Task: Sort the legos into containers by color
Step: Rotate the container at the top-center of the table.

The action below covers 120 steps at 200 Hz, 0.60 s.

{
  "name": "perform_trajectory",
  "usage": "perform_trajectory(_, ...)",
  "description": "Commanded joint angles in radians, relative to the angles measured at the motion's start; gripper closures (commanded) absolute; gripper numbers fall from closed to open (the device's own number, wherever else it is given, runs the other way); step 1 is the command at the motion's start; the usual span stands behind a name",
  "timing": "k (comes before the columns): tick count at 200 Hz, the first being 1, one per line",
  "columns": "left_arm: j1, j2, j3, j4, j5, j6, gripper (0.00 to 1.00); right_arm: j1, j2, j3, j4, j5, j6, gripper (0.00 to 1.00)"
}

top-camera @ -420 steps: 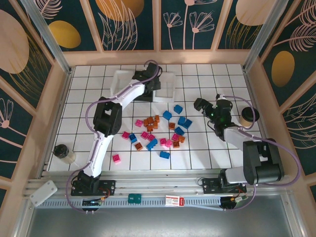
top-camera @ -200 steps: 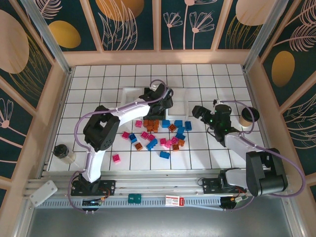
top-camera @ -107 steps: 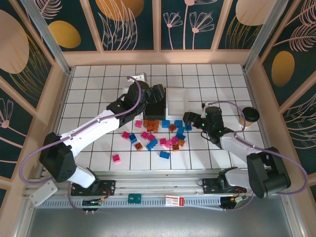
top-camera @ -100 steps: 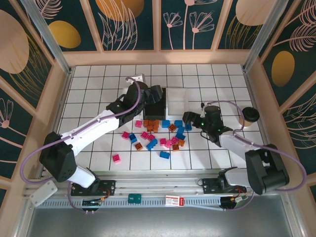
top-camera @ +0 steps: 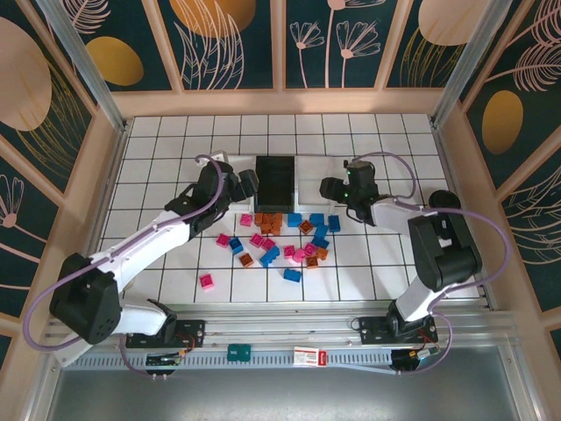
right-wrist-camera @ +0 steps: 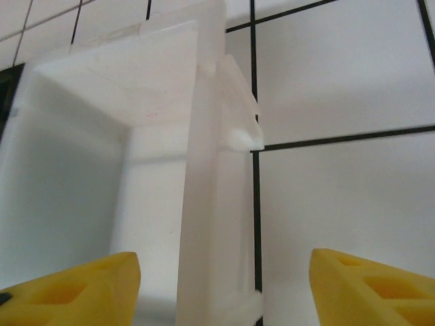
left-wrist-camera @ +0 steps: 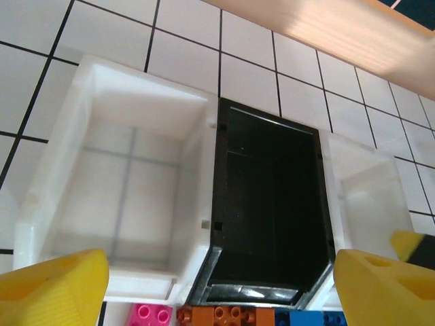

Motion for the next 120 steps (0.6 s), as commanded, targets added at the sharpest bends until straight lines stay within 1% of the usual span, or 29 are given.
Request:
perform_trajectory(1,0.000,-0.044,-0.055,0.003,0.030,-0.002,0.15,0.007,0.044,0.040,-0.019,0.000,-0.021,0.43)
perform_trajectory(6,0.000,-0.054,-0.065,0.004,0.036,-0.004,0.15,0.007,0.050,0.043,-0.016,-0.001,-0.020,0.46)
perform_trajectory(8,0.000,-0.058,-0.069,0.003,0.037,-0.005,0.15,0.008,0.054,0.045,-0.014,-0.002,-0.019,0.49)
perform_trajectory(19,0.000,-0.079,-0.090,0.001,0.050,-0.010,0.15,0.012,0.063,0.053,-0.005,-0.002,-0.018,0.58)
perform_trajectory(28,0.000,-0.092,-0.107,0.000,0.059,-0.015,0.15,0.012,0.070,0.062,-0.001,-0.002,-0.015,0.64)
perform_trajectory(72,0.000,-0.147,-0.149,-0.023,0.058,-0.012,0.15,0.011,0.139,0.172,-0.044,-0.006,-0.058,0.85)
perform_trajectory(85,0.000,-0.157,-0.155,-0.033,0.047,-0.010,0.14,0.010,0.156,0.209,-0.068,-0.002,-0.070,0.88)
perform_trajectory(120,0.000,-0.170,-0.166,-0.040,0.038,0.002,0.14,0.011,0.180,0.281,-0.127,-0.008,-0.098,0.89)
